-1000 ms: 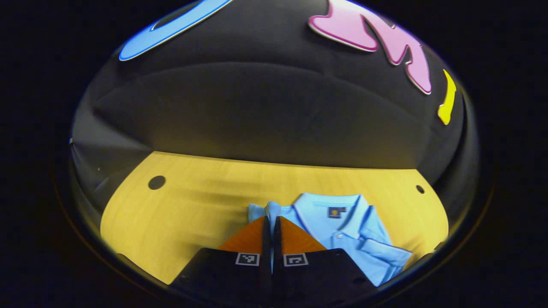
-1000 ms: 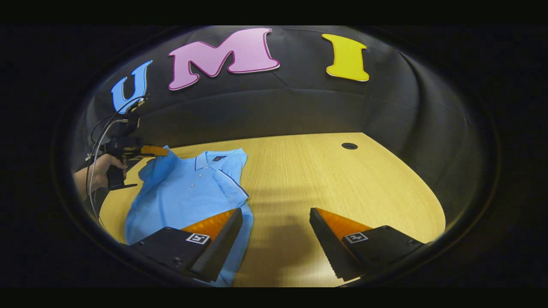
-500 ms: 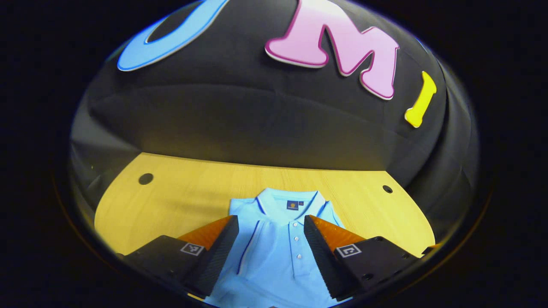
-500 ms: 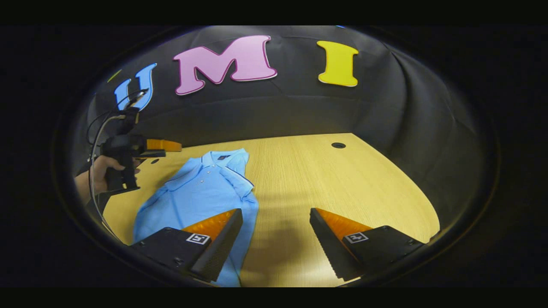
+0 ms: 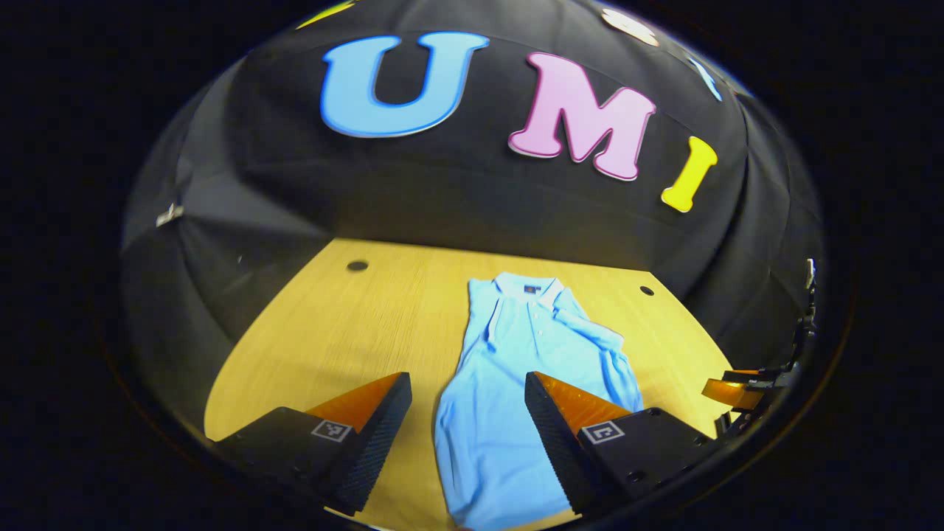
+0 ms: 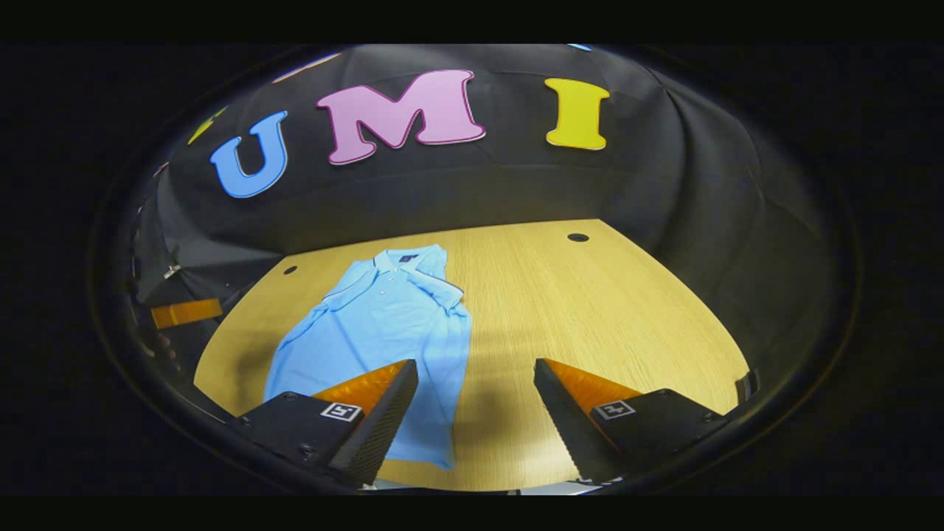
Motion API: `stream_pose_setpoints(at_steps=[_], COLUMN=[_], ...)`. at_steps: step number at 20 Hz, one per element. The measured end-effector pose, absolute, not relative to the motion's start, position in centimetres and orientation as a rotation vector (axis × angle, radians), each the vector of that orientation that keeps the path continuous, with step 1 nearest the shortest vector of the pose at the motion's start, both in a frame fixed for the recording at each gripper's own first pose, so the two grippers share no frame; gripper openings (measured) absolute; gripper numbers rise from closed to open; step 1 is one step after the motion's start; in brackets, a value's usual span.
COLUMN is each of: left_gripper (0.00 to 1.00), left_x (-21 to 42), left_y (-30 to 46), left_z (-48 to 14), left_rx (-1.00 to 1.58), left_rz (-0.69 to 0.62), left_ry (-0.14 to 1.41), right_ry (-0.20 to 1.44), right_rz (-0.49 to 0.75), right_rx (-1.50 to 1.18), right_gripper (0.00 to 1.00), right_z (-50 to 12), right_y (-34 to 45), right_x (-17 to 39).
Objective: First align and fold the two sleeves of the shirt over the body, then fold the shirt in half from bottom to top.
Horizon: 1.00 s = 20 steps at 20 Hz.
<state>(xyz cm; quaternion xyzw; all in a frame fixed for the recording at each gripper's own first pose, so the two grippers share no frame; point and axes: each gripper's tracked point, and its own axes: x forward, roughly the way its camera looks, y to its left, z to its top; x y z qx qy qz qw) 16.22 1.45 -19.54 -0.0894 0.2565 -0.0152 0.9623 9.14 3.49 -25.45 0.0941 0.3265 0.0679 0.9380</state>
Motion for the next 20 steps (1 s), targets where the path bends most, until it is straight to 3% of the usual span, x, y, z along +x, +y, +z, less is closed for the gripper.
stream_pose_setpoints(at_steps=[9, 20], left_gripper=[0.97, 0.99], left_x=[4.2, 4.5], left_y=[-1.9, -2.0], left_z=[-31.5, -36.4], left_rx=[-0.179, -0.002], left_rz=[-0.076, -0.003], left_ry=[0.752, 0.832], right_ry=[0.831, 0.927], right_rz=[0.196, 0.183], right_rx=[0.159, 0.167], right_gripper=[0.99, 0.99], right_z=[-30.7, -37.4], right_y=[6.3, 8.8], right_x=[0.7, 0.0])
